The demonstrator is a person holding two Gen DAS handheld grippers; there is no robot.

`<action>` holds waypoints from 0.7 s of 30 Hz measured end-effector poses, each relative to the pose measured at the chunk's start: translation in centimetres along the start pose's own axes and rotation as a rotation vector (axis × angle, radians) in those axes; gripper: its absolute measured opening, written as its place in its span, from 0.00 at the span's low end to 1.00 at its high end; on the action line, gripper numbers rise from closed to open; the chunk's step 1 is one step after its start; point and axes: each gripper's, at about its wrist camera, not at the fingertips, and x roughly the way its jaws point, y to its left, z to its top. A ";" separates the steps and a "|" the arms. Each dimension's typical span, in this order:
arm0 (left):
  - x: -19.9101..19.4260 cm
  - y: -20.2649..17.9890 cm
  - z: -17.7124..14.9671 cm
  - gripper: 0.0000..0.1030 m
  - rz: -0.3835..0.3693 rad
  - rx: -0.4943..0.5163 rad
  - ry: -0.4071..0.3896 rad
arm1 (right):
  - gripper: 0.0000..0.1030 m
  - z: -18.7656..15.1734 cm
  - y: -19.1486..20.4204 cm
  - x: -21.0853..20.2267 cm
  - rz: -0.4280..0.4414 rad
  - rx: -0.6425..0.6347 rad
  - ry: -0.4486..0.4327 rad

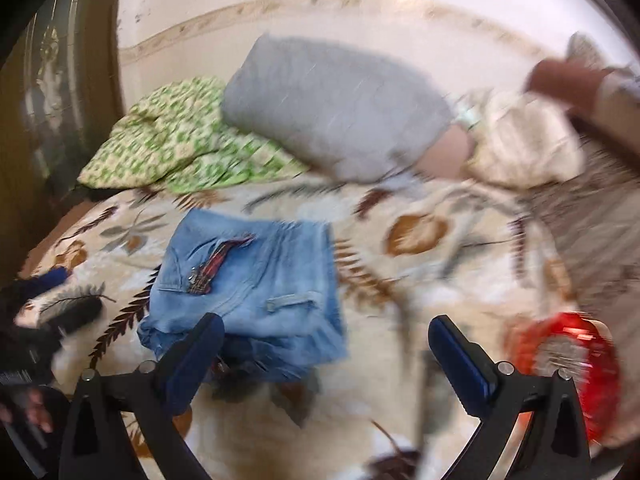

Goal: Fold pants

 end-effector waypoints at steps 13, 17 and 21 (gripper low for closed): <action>-3.6 -1.4 -3.9 1.00 0.094 0.049 0.040 | 1.00 -6.9 1.0 -7.3 -0.085 0.117 0.017; -4.0 -1.4 -3.7 1.00 0.107 0.059 0.037 | 1.00 -6.7 0.8 -8.0 -0.092 0.121 0.001; -4.1 -1.4 -3.7 1.00 0.105 0.063 0.039 | 1.00 -6.5 0.9 -8.0 -0.087 0.121 -0.003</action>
